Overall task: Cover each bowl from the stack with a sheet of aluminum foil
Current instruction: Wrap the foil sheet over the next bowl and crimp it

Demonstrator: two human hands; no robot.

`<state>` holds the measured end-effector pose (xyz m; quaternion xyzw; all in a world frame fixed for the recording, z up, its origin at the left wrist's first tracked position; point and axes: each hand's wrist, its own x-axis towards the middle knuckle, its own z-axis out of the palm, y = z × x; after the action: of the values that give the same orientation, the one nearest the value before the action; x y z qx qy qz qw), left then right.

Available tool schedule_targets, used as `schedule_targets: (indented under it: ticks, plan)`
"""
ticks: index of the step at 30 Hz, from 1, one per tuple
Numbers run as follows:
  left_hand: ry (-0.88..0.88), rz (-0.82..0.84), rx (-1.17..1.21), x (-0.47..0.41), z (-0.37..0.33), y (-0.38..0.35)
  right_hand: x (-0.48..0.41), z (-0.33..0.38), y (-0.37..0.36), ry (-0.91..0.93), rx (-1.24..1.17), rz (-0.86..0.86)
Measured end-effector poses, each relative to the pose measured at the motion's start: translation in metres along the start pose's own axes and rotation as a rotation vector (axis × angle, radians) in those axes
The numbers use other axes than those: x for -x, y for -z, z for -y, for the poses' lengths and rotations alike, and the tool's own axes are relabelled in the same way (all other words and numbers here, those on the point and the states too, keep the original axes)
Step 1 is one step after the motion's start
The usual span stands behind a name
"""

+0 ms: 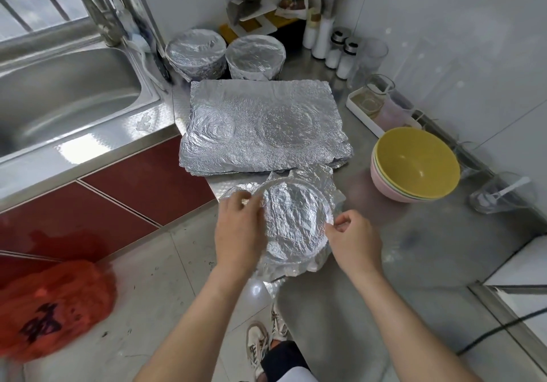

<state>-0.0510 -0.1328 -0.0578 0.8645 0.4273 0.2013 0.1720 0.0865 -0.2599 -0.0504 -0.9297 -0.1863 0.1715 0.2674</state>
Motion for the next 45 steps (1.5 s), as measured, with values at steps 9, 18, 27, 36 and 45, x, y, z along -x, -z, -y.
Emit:
schedule_targets:
  ticks: [9, 18, 27, 36, 45]
  plan:
    - [0.164, 0.164, 0.041, 0.009, 0.01, 0.009, -0.005, 0.005, 0.013, 0.11, 0.163, 0.019]
    - [0.202, 0.166, 0.081, -0.019, -0.001, 0.0, -0.04, 0.032, -0.006, 0.428, 0.165, 0.012]
    - [0.22, 0.208, 0.12, -0.024, -0.006, -0.004, -0.042, 0.03, -0.019, 0.373, 0.122, 0.032]
    - [0.268, 0.22, 0.168, -0.028, -0.008, -0.012, -0.053, 0.052, -0.028, 0.38, 0.17, 0.143]
    - [0.232, 0.268, 0.232, -0.033, -0.004, -0.018, -0.06, 0.048, -0.032, 0.352, 0.071, 0.228]
